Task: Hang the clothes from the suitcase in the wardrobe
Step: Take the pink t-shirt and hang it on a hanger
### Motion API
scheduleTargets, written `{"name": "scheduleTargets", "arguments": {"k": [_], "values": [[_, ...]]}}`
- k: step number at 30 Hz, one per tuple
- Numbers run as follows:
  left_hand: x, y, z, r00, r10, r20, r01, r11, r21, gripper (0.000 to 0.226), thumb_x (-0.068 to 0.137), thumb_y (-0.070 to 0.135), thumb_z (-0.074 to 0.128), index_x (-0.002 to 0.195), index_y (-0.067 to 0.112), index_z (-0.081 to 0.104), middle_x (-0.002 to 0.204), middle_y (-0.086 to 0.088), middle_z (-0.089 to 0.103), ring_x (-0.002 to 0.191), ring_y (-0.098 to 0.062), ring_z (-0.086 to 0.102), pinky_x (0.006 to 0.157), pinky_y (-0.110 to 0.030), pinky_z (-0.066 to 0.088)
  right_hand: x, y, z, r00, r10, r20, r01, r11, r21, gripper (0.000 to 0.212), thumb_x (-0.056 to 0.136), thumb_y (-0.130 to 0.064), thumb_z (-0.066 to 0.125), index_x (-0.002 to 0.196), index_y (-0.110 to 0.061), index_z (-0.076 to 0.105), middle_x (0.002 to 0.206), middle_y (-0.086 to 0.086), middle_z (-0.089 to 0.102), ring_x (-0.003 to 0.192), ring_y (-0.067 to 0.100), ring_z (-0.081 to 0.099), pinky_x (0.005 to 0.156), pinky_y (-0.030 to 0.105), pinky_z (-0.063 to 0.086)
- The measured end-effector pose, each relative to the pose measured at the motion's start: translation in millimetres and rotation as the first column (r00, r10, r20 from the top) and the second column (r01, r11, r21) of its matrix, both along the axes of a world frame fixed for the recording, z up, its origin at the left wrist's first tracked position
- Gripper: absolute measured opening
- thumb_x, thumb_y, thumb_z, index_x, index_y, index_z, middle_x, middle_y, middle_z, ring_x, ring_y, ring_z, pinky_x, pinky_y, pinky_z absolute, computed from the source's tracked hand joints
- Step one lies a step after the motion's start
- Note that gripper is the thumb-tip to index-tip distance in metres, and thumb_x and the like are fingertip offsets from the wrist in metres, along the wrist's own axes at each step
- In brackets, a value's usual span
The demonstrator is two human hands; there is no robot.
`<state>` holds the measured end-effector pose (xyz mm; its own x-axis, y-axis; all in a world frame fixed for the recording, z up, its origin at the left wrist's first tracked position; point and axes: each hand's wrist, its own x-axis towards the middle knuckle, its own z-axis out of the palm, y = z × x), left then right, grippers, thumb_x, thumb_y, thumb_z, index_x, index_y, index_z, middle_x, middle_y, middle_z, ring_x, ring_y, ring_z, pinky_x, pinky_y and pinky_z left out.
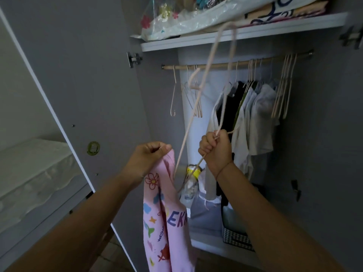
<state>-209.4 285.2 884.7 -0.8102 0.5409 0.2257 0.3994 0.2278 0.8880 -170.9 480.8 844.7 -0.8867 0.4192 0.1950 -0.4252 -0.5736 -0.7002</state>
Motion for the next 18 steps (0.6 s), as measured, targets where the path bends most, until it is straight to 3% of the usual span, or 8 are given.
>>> {"name": "scheduleTargets", "arguments": {"k": [4, 8, 13, 18], "values": [[2, -1, 4, 0.998, -0.025, 0.064, 0.018, 0.994, 0.108, 0.019, 0.092, 0.020, 0.058, 0.081, 0.009, 0.068, 0.076, -0.010, 0.065, 0.066, -0.015, 0.056, 0.066, -0.022, 0.046, -18, -18, -34, 0.990, -0.024, 0.136, 0.019, 0.999, 0.039, 0.047, 0.083, -0.015, 0.023, 0.036, -0.023, 0.027, 0.039, -0.005, 0.021, 0.037, 0.009, 0.016, 0.039, 0.021, 0.016], [-8, -24, 2, 0.988, 0.011, 0.157, -0.043, 0.978, 0.203, 0.021, 0.091, 0.023, 0.058, 0.080, 0.007, 0.067, 0.067, -0.009, 0.066, 0.055, -0.014, 0.060, 0.054, -0.017, 0.049, -16, -11, -54, 0.973, -0.058, 0.222, 0.044, 0.997, 0.066, 0.055, 0.087, -0.016, 0.022, 0.033, -0.025, 0.029, 0.037, -0.006, 0.023, 0.034, 0.008, 0.019, 0.040, 0.022, 0.017], [-22, -48, -25, 0.959, 0.242, 0.147, -0.257, 0.962, 0.095, 0.021, 0.089, 0.028, 0.062, 0.076, 0.013, 0.068, 0.056, 0.005, 0.065, 0.049, -0.007, 0.058, 0.046, -0.015, 0.046, -3, 8, -47, 0.934, -0.219, 0.283, 0.172, 0.968, 0.182, 0.062, 0.094, -0.014, 0.024, 0.034, -0.024, 0.026, 0.034, -0.007, 0.022, 0.030, 0.005, 0.018, 0.036, 0.016, 0.013], [-29, -53, -51, 0.924, 0.380, 0.048, -0.382, 0.924, 0.035, 0.027, 0.090, 0.026, 0.062, 0.077, 0.003, 0.065, 0.061, -0.003, 0.055, 0.055, -0.014, 0.049, 0.053, -0.026, 0.042, 18, 29, -26, 0.919, -0.282, 0.276, 0.217, 0.945, 0.244, 0.053, 0.091, -0.017, 0.032, 0.039, -0.024, 0.028, 0.034, -0.010, 0.024, 0.030, 0.003, 0.019, 0.034, 0.014, 0.015]]}}
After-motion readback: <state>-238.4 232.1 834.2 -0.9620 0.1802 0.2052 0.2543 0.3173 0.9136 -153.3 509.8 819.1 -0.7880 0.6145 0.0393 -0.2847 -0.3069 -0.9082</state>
